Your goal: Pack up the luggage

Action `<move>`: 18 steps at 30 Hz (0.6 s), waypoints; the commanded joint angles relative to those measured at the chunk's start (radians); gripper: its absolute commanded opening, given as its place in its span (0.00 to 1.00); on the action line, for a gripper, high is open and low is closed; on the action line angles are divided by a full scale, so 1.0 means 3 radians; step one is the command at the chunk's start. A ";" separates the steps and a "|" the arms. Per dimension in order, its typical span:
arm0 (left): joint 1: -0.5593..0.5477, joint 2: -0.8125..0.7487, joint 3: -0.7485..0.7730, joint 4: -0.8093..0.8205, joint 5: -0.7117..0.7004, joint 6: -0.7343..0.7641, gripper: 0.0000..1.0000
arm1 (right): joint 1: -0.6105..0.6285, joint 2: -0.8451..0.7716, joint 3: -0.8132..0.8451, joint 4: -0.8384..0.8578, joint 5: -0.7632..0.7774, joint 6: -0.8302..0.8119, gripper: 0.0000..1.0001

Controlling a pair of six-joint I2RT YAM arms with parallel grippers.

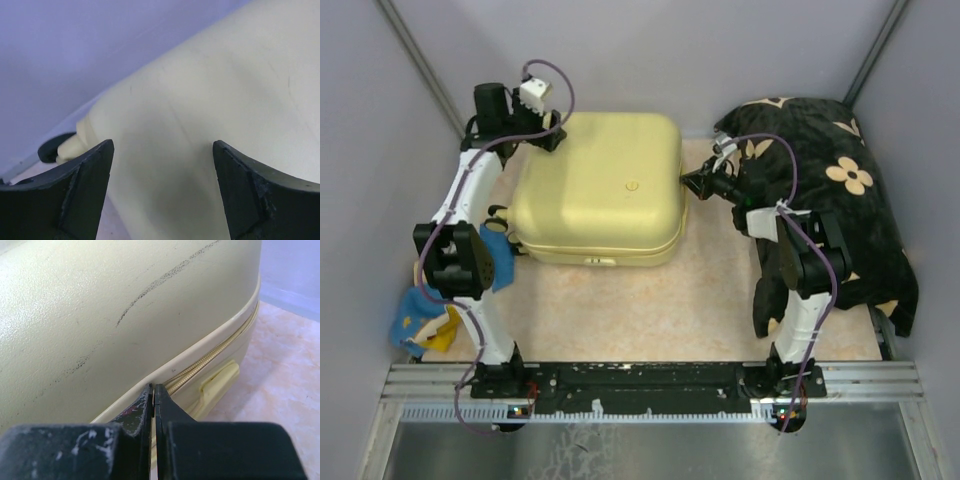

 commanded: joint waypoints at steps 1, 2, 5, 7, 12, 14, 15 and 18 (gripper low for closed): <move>-0.0431 0.0133 0.0090 0.0510 -0.1052 0.0295 0.86 | 0.0184 -0.0286 -0.0023 0.0361 -0.0045 -0.0044 0.00; -0.0533 0.0227 0.0183 0.0541 -0.1244 0.0440 0.86 | 0.0192 -0.0286 -0.0017 0.0349 -0.0044 -0.0047 0.00; -0.0786 0.0561 0.0430 0.0699 -0.1661 0.0764 0.87 | 0.0203 -0.0291 0.0007 0.0305 -0.0035 -0.0058 0.00; -0.0944 0.0817 0.0638 0.0811 -0.1936 0.0973 0.88 | 0.0205 -0.0298 0.0009 0.0273 -0.0029 -0.0072 0.00; -0.1169 0.1550 0.1386 0.0965 -0.2272 0.1298 0.92 | 0.0232 -0.0353 -0.0038 0.0248 -0.0012 -0.0087 0.00; -0.1235 0.1759 0.1575 0.1074 -0.2341 0.1479 0.95 | 0.0255 -0.0369 -0.0060 0.0247 0.0006 -0.0095 0.00; -0.1276 0.1827 0.1583 0.1268 -0.2390 0.1603 0.97 | 0.0262 -0.0375 -0.0070 0.0244 0.0012 -0.0096 0.00; -0.1381 0.2019 0.1572 0.1675 -0.2451 0.2019 1.00 | 0.0278 -0.0397 -0.0087 0.0248 0.0030 -0.0094 0.00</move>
